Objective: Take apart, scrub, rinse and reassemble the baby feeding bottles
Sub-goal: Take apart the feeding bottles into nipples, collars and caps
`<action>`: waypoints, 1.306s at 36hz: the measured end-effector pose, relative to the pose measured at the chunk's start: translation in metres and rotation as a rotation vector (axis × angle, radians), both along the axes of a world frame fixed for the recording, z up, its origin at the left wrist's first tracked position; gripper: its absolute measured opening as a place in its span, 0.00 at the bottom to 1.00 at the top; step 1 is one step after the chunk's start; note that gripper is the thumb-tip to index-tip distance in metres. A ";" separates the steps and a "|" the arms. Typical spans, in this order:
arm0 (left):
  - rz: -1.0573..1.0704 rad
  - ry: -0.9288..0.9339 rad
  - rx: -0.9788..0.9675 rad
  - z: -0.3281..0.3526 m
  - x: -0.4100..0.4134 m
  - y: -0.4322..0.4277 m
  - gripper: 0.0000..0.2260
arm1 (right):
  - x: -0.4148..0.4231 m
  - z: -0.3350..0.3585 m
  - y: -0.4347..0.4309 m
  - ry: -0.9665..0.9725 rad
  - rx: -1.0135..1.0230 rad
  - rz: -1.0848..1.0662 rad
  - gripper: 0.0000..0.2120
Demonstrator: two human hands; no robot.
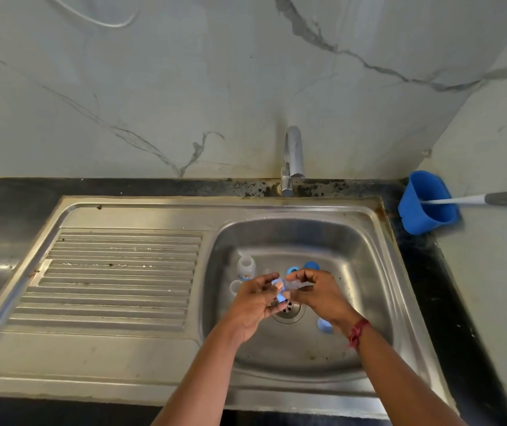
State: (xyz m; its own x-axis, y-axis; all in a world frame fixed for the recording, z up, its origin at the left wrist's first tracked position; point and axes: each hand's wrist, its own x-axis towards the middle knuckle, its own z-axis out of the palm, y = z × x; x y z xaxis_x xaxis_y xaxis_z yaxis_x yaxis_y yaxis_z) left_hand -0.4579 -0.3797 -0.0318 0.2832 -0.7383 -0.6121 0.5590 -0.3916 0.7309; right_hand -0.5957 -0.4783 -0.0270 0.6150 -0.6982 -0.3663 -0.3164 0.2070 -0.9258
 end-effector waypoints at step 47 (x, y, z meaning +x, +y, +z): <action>0.121 -0.107 -0.064 0.007 0.006 0.020 0.10 | 0.010 0.009 0.009 0.102 0.018 -0.022 0.09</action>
